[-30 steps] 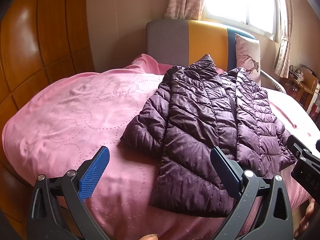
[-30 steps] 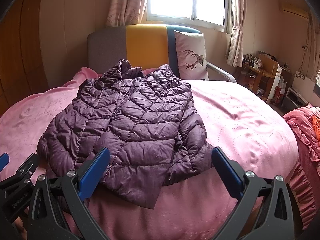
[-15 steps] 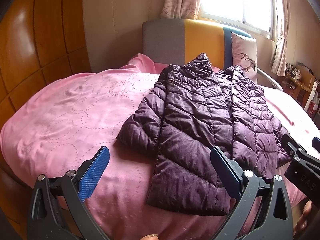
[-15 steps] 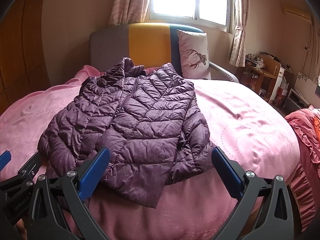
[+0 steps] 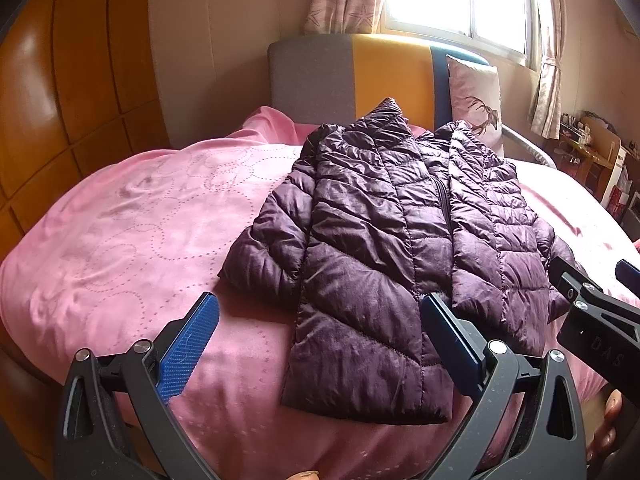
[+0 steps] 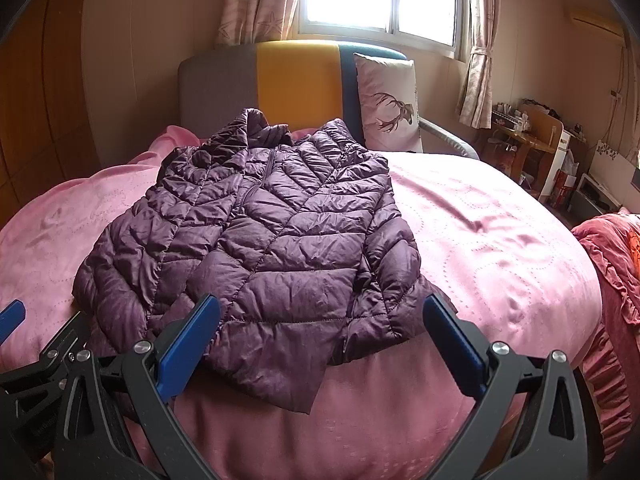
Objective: Fold large clothes
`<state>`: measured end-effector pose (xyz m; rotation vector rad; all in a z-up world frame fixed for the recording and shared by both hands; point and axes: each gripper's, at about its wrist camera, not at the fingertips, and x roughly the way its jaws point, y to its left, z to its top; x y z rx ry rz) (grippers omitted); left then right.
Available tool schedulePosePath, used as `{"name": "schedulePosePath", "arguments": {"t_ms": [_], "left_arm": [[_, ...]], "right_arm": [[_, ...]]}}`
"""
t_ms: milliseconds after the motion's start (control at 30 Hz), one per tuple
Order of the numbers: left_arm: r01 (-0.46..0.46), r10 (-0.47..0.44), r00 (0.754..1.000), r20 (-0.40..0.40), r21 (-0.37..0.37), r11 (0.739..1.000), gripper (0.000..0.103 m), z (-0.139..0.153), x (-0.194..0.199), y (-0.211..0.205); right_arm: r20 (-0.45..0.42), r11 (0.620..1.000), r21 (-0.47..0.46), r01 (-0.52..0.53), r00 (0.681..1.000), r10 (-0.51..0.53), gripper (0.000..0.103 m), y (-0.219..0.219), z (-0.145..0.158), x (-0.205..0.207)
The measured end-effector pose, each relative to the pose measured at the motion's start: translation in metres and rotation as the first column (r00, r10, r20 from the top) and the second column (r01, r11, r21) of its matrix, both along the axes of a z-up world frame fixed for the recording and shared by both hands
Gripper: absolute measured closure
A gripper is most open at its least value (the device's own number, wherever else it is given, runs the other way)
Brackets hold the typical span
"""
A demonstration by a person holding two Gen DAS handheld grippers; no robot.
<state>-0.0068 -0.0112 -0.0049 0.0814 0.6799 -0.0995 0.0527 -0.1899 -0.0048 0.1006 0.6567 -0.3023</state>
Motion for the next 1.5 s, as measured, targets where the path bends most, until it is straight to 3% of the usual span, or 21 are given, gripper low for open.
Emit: {"name": "schedulePosePath", "arguments": {"t_ms": [500, 867, 1000, 1233, 1333, 1367, 1400, 1500], "left_arm": [[0.020, -0.020, 1.000, 0.004, 0.004, 1.000, 0.003, -0.001, -0.004, -0.002], [0.100, -0.099, 0.995, -0.007, 0.023, 0.995, 0.003, -0.008, -0.008, -0.014], [0.144, -0.143, 0.989, -0.034, 0.036, 0.989, 0.003, -0.017, -0.006, -0.020], [0.206, -0.200, 0.969, -0.148, 0.031, 0.978, 0.003, -0.038, 0.006, -0.029], [0.218, -0.206, 0.966, -0.154, 0.064, 0.974, 0.003, -0.048, 0.008, -0.033], [0.226, -0.213, 0.964, -0.161, 0.067, 0.972, 0.007, -0.051, 0.008, -0.034], [0.234, -0.220, 0.960, -0.171, 0.065, 0.970, 0.021, -0.053, 0.010, -0.035], [0.258, -0.246, 0.949, -0.196, 0.039, 0.965, 0.045, -0.060, 0.014, -0.033]], "right_arm": [[0.002, 1.000, -0.003, -0.001, 1.000, 0.001, 0.002, 0.001, 0.000, -0.002], [-0.003, 1.000, -0.003, -0.004, 1.000, 0.004, 0.002, 0.001, -0.003, -0.003], [-0.014, 1.000, -0.002, -0.008, 1.000, 0.008, 0.002, 0.000, -0.005, 0.000], [-0.041, 1.000, 0.009, -0.026, 0.999, 0.026, 0.002, -0.008, -0.012, 0.013], [-0.039, 0.998, 0.052, -0.026, 0.999, 0.028, 0.002, -0.022, -0.012, 0.026], [-0.038, 0.997, 0.073, -0.030, 0.999, 0.033, 0.002, -0.027, -0.013, 0.031], [-0.042, 0.995, 0.088, -0.039, 0.998, 0.043, 0.002, -0.029, -0.013, 0.037], [-0.066, 0.990, 0.112, -0.082, 0.994, 0.090, 0.003, -0.036, -0.021, 0.060]]}}
